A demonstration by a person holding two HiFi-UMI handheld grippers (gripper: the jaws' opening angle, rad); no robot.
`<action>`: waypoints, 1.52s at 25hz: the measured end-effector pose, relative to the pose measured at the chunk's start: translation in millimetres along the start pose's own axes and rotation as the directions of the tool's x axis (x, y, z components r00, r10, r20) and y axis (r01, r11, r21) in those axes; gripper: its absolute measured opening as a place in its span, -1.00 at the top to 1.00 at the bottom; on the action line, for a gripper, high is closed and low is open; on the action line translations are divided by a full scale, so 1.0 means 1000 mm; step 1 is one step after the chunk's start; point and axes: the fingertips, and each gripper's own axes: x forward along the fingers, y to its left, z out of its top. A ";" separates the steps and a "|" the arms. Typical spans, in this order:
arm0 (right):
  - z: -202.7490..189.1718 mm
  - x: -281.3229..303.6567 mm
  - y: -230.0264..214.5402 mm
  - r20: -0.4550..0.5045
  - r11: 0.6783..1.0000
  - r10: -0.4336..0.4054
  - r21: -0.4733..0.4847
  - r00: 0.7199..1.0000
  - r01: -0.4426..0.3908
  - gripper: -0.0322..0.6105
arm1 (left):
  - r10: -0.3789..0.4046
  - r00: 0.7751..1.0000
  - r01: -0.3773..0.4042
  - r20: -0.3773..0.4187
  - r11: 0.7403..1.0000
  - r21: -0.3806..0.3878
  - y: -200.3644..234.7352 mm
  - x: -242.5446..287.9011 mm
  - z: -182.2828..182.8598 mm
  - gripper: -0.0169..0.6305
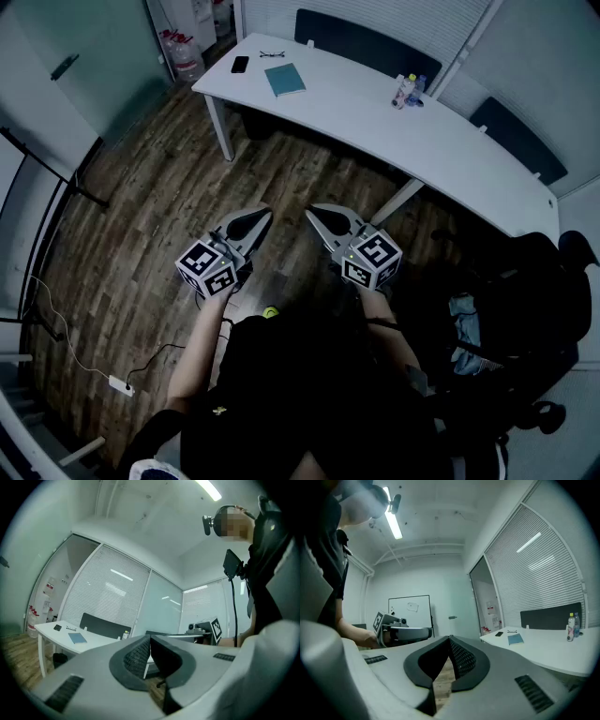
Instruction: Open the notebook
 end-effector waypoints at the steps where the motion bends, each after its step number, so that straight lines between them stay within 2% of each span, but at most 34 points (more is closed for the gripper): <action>1: 0.000 0.000 0.000 -0.002 1.000 0.001 -0.003 1.000 -0.001 0.90 | 0.000 1.000 0.000 0.001 1.000 0.002 -0.001 0.000 0.001 0.89; 11: 0.001 0.003 0.004 0.008 1.000 0.005 0.013 1.000 -0.005 0.90 | -0.010 1.000 0.010 0.011 1.000 0.012 -0.004 -0.007 0.008 0.89; 29: -0.013 0.030 0.024 -0.041 0.998 -0.065 -0.019 0.997 0.064 0.90 | -0.038 0.999 0.039 0.016 0.999 -0.016 0.015 -0.040 0.003 0.89; 34: -0.023 0.034 0.029 -0.042 0.996 -0.093 0.007 0.995 0.094 0.90 | -0.065 0.998 0.066 0.022 0.996 -0.053 0.016 -0.049 -0.001 0.89; 38: -0.035 0.039 0.028 -0.061 0.993 -0.100 0.049 0.993 0.103 0.90 | -0.053 0.998 0.054 0.021 0.996 -0.071 0.023 -0.054 -0.010 0.89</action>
